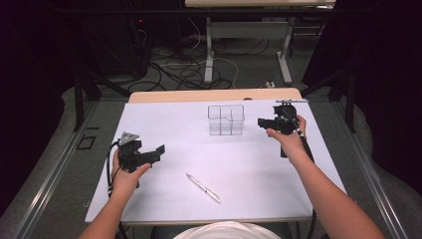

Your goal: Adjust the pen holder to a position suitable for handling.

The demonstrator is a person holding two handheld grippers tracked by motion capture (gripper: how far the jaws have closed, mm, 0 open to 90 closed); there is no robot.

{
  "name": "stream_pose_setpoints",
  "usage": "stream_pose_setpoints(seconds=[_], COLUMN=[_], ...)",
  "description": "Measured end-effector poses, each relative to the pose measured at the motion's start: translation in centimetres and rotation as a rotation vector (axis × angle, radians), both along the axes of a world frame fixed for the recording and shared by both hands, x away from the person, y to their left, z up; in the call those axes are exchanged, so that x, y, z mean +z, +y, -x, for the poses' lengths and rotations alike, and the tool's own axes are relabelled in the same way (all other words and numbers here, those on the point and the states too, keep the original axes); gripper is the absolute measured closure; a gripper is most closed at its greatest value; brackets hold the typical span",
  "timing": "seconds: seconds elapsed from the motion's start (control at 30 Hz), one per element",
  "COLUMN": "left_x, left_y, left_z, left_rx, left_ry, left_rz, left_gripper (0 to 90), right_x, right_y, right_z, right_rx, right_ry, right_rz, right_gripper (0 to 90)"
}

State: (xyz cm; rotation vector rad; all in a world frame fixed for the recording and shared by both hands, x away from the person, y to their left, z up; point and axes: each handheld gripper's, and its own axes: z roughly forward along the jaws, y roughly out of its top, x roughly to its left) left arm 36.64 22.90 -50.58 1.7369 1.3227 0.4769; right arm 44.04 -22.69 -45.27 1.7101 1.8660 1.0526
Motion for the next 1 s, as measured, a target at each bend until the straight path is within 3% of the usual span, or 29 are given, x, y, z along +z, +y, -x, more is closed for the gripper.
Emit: stream_pose_setpoints(seconds=[0.2,0.3,0.43,0.57,0.67,1.0], left_x=[-0.1,-0.1,-0.1,-0.1,-0.2,-0.2], left_y=[0.1,0.1,0.1,0.1,0.1,0.2], left_z=[-0.1,-0.1,-0.1,-0.2,-0.2,-0.2], left_rx=[0.002,0.002,0.001,-0.001,0.003,0.003], left_ry=[0.009,0.008,0.009,0.011,0.006,0.016], left_rz=[0.001,0.002,-0.001,-0.005,-0.002,-0.004], left_gripper=[5.0,5.6,6.0,6.9,7.0,8.4], right_x=[1.1,1.8,2.4,2.9,3.0,2.5], right_y=[1.3,2.3,2.9,3.7,4.0,5.7], right_z=[-1.2,-2.0,-2.7,-3.9,-4.3,-6.2], right_rx=[0.015,0.019,0.026,0.014,0.010,0.014], right_ry=[0.002,-0.011,0.007,0.009,0.017,0.057], right_rz=[0.029,0.069,0.060,0.103,0.095,0.144], right_gripper=[38.3,43.4,52.3,55.1,55.2,61.8])
